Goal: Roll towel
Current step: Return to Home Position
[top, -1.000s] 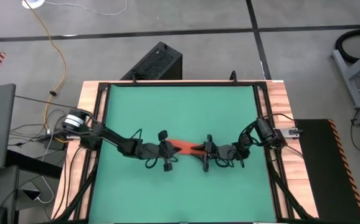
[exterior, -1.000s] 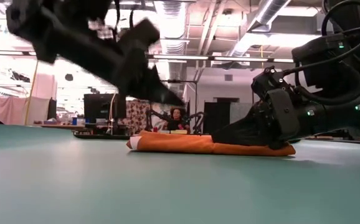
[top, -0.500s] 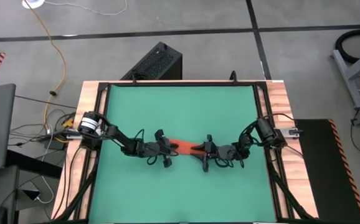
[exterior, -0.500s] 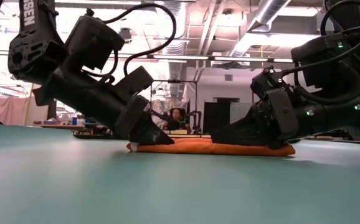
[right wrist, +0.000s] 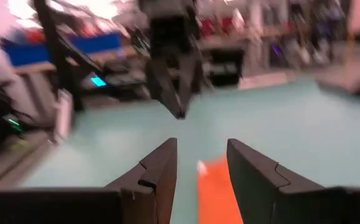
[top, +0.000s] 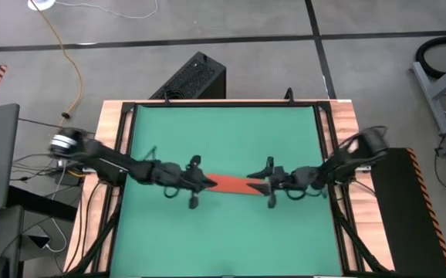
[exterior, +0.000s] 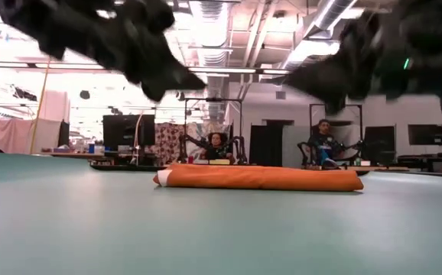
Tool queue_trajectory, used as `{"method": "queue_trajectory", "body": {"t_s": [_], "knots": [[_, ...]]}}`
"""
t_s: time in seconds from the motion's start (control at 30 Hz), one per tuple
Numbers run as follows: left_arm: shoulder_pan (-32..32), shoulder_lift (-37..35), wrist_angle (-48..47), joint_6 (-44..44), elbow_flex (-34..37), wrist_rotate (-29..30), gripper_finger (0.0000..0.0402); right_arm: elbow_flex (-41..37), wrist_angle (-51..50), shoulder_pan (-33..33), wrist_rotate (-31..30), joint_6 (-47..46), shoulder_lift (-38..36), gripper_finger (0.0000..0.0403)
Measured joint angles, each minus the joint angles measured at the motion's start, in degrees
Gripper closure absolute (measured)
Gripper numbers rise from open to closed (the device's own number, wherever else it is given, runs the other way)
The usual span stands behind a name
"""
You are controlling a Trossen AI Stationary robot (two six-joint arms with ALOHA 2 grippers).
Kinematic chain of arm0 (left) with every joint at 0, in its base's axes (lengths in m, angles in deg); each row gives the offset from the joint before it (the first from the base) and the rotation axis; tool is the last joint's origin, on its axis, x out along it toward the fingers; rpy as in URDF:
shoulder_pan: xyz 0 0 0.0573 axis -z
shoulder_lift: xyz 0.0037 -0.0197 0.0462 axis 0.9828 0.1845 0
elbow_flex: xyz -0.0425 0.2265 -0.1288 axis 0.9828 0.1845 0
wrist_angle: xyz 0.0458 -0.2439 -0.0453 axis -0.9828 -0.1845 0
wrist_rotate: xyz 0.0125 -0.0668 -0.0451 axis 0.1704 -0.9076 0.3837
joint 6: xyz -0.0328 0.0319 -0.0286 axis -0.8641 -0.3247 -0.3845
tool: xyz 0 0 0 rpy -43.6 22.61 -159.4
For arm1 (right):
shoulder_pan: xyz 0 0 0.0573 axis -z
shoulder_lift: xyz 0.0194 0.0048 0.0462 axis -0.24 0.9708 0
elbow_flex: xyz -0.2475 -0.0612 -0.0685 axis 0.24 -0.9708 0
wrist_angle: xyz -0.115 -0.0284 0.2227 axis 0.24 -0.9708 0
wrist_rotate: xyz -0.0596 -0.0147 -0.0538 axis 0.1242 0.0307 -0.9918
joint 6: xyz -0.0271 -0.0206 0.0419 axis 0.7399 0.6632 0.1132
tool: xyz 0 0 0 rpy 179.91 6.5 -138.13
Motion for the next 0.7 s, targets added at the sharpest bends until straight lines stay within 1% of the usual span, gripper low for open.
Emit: {"method": "queue_trajectory", "body": {"t_s": [0.07,0.1,0.17,0.23,0.3,0.37,0.43,0.5,0.57,0.63,0.7], "knots": [[-1.04,-7.27,-4.90,1.77,0.06,-4.93,0.0401,-0.71,-3.99,0.64,2.77,2.30,-7.71,0.0241],[-1.90,-11.02,-7.18,2.28,0.06,-7.68,0.0401,-0.82,-7.57,1.28,4.42,2.78,-11.73,0.0241],[-3.95,-18.01,-11.20,3.21,0.01,-13.21,0.0402,-0.22,-16.63,2.90,8.37,2.86,-20.49,0.0241],[-6.35,-24.33,-14.59,3.93,0.01,-18.03,0.0402,1.63,-28.76,4.53,11.75,2.68,-29.44,0.0241],[-9.06,-30.47,-17.41,4.30,0.01,-20.26,0.0401,4.58,-42.81,5.66,13.27,3.04,-38.12,0.0241],[-11.84,-35.89,-20.74,4.32,-0.03,-20.49,0.0401,7.99,-56.45,6.30,13.61,4.44,-45.80,0.0241],[-14.16,-40.11,-24.89,4.79,-0.03,-20.57,0.0401,10.98,-66.03,6.54,13.75,5.85,-52.00,0.0241],[-15.95,-43.42,-27.48,5.70,0.00,-22.63,0.0402,12.28,-70.79,6.34,14.11,8.34,-57.09,0.0241],[-17.74,-46.43,-27.42,6.00,1.37,-25.54,0.0401,12.28,-73.20,5.75,14.15,10.93,-61.72,0.0241],[-19.69,-49.15,-26.01,4.89,4.20,-27.39,0.0401,12.28,-75.89,5.39,14.13,12.49,-65.78,0.0241],[-21.77,-51.73,-25.13,3.20,7.82,-28.55,0.0402,12.24,-80.72,5.23,13.89,12.58,-69.17,0.0241]]}}
